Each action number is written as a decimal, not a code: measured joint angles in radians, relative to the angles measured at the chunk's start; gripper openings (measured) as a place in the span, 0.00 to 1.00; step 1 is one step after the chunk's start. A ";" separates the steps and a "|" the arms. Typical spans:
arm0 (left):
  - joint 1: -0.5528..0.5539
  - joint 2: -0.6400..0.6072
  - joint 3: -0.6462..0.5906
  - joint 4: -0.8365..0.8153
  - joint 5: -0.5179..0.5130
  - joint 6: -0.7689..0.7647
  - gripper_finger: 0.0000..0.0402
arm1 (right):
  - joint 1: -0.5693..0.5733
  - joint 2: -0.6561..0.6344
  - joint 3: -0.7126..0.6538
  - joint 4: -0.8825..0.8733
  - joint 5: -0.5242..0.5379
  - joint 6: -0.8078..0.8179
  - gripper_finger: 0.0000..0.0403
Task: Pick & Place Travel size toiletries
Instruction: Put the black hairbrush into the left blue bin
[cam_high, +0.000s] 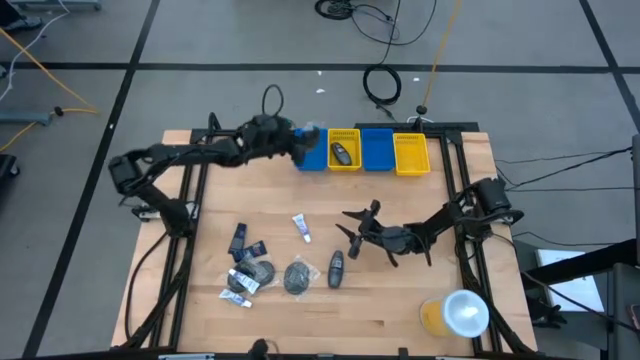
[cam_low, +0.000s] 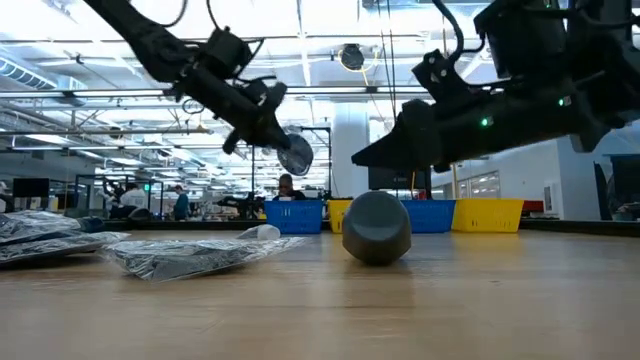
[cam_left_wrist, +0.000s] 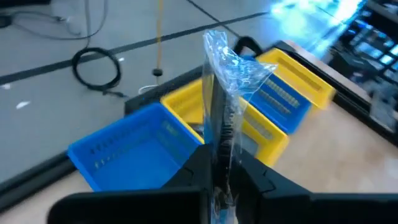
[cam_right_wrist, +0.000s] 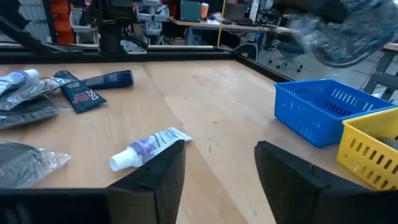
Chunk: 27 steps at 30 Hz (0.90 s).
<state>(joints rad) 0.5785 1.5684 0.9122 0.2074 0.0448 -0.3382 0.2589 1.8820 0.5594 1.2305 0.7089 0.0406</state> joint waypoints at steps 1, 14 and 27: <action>0.008 0.026 0.027 -0.033 0.000 -0.005 0.10 | 0.000 0.003 0.000 0.000 0.000 0.000 0.45; 0.016 0.246 0.264 -0.312 0.011 -0.007 0.08 | 0.000 -0.006 0.000 -0.004 -0.002 -0.004 0.45; 0.023 0.263 0.266 -0.393 0.007 -0.006 0.32 | 0.000 -0.006 0.000 -0.008 -0.003 -0.001 0.44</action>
<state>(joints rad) 0.6010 1.8314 1.1778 -0.1854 0.0517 -0.3437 0.2588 1.8759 0.5594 1.2228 0.7063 0.0399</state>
